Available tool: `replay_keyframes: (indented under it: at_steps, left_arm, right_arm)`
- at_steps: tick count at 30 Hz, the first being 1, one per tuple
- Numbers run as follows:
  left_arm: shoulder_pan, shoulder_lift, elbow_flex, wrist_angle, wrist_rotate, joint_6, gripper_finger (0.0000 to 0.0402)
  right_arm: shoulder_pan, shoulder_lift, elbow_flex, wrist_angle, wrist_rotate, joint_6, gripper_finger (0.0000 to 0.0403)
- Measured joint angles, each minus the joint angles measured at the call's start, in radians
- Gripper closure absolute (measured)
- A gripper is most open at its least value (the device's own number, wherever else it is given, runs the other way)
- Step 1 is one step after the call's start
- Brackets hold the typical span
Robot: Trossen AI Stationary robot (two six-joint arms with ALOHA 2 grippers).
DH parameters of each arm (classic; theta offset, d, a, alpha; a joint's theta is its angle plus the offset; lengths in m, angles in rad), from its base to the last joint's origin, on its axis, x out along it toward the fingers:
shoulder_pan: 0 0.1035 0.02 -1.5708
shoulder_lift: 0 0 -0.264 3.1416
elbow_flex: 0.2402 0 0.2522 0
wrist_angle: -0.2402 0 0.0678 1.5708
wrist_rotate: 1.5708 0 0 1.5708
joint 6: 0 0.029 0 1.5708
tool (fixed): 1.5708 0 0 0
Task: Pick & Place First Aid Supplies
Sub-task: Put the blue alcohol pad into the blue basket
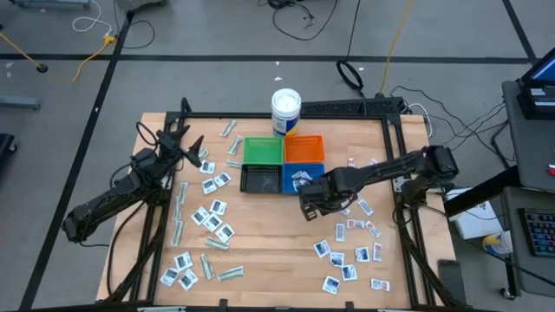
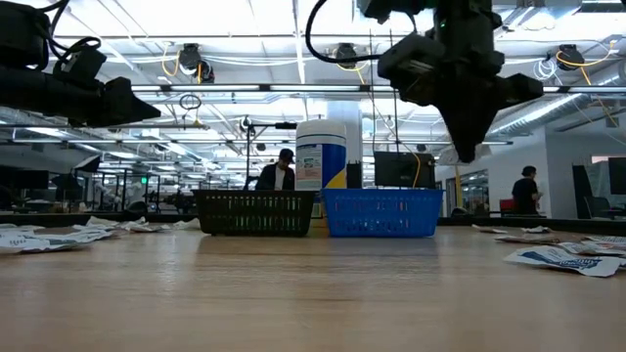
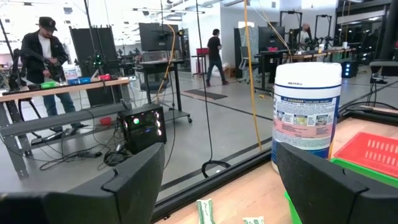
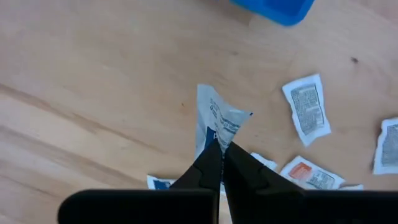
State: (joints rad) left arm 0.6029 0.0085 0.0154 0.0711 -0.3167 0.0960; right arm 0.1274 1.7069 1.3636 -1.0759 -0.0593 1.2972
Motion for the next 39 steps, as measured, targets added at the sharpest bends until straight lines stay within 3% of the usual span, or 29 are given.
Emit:
replay_keyframes:
  at_steps: [19,39]
  left_arm:
    - [0.0,0.0,0.0,0.0,0.0,0.0,0.0094]
    - [0.0,0.0,0.0,0.0,0.0,0.0,0.0094]
  right_arm:
    - [-0.311,0.0,0.0,0.017,0.005,-0.161,0.0402]
    - [-0.309,0.159,0.001,0.218,0.005,-0.19,0.0398]
